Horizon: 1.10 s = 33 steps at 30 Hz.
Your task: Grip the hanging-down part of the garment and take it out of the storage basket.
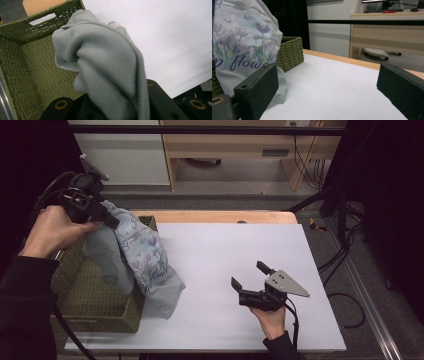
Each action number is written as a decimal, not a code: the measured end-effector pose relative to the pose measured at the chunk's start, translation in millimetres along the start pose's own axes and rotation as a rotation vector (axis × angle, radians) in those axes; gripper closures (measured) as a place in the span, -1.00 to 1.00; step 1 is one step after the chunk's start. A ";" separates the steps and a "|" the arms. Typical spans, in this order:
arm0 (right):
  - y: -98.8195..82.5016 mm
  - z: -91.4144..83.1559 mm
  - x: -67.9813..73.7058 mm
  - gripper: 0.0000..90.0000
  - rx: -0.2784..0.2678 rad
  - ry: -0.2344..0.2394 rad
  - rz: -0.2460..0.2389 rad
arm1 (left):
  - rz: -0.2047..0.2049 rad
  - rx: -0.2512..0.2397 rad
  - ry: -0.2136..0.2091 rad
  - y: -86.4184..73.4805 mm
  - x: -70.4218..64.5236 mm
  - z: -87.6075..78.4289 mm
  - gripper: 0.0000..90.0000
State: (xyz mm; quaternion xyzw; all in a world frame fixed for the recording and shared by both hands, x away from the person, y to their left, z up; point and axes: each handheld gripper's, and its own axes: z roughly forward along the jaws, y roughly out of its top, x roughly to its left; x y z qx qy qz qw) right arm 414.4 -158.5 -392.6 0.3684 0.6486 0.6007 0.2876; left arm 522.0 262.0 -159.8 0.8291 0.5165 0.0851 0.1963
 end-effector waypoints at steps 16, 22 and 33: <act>-26.9 -38.0 -17.1 -0.94 0.027 -0.099 0.020 | -0.002 0.001 -0.004 0.4 -0.9 1.2 0.80; -33.3 -44.6 -18.8 -0.95 0.017 -0.117 0.029 | 0.001 -0.002 -0.007 1.1 -0.8 1.8 0.80; -39.4 -47.2 -18.2 -0.96 0.019 -0.121 0.028 | 0.020 0.000 -0.010 3.9 -8.6 3.0 0.80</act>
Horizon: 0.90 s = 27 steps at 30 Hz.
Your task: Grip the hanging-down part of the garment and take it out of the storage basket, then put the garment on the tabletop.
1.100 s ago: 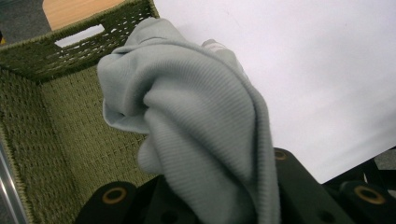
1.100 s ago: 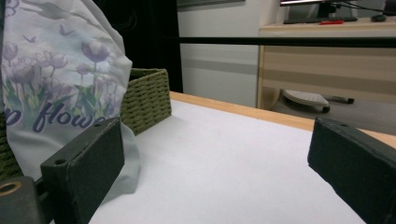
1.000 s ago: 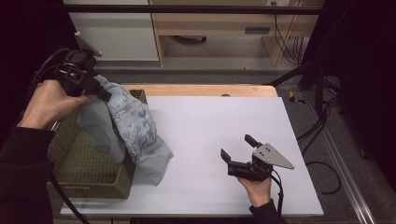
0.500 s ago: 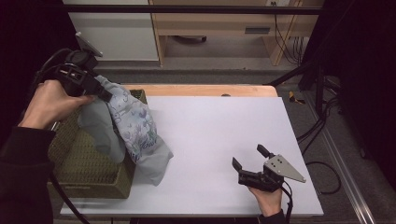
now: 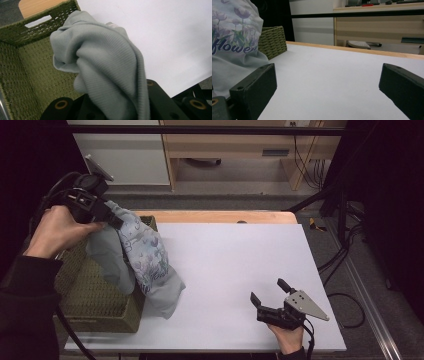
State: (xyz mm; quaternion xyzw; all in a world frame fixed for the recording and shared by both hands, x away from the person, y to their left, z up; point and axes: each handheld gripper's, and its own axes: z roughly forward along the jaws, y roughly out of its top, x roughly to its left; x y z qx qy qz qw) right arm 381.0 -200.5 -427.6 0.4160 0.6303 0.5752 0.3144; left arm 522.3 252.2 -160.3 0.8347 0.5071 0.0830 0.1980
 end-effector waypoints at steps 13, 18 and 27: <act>-2.4 -3.5 -2.5 -0.97 0.009 -0.017 0.005 | 0.072 -0.019 -0.016 14.2 -35.6 3.1 0.81; -2.8 -5.9 -1.9 -0.97 0.016 -0.021 0.004 | 0.124 -0.021 -0.033 22.1 -61.7 5.8 0.81; -1.7 -10.1 -3.0 -0.97 0.005 -0.022 -0.006 | 0.248 -0.037 -0.063 34.9 -110.9 12.4 0.81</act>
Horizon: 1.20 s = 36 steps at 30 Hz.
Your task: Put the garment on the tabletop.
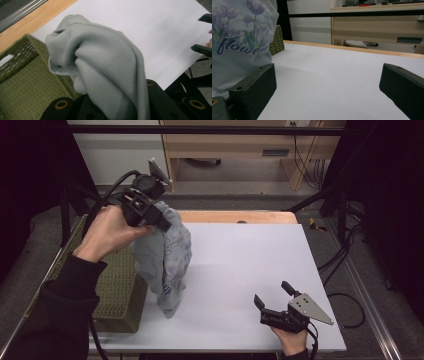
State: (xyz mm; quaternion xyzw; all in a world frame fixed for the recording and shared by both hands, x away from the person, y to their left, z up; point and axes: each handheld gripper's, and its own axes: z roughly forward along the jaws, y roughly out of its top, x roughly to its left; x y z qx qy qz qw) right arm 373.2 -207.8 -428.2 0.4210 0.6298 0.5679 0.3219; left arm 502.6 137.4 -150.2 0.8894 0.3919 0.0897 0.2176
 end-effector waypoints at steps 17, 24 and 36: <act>1.2 -2.1 -0.1 -0.98 -0.011 0.002 0.005 | 0.174 -0.007 -0.066 37.1 -64.7 34.9 0.81; 0.7 -2.8 0.4 -0.98 0.006 0.007 0.014 | 0.208 0.001 -0.075 36.9 -72.7 68.8 0.80; -0.7 -1.5 -1.2 -0.98 0.001 0.006 0.010 | 0.209 0.012 -0.121 17.8 -68.8 132.9 0.80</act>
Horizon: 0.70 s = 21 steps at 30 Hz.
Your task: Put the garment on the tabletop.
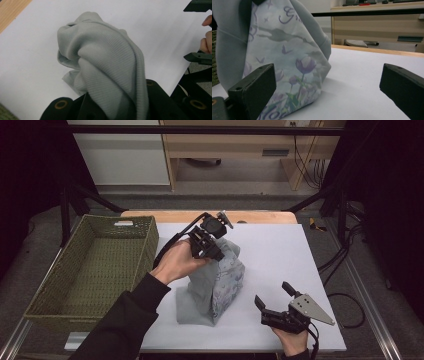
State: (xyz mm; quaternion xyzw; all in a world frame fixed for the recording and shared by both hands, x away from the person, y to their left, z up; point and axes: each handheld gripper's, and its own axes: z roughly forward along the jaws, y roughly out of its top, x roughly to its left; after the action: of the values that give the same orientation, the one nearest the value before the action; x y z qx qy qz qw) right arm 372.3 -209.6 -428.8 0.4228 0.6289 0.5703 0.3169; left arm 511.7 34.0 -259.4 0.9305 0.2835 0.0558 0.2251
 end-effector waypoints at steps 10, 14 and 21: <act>-0.2 -0.1 0.2 -0.98 0.000 0.001 0.003 | -0.009 0.011 -0.027 -15.2 6.6 36.7 0.75; -0.2 -0.2 0.2 -0.98 0.005 -0.004 0.008 | -0.017 0.003 -0.038 -22.0 8.1 48.4 0.70; -0.6 0.8 0.2 -0.98 0.000 -0.002 0.002 | 0.012 -0.073 -0.015 -30.1 8.4 58.0 0.20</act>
State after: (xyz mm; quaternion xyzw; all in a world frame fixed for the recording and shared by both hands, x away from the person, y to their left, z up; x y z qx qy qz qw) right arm 372.8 -209.0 -429.5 0.4242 0.6281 0.5701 0.3171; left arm 517.0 38.5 -325.0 0.9238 0.2738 0.0603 0.2607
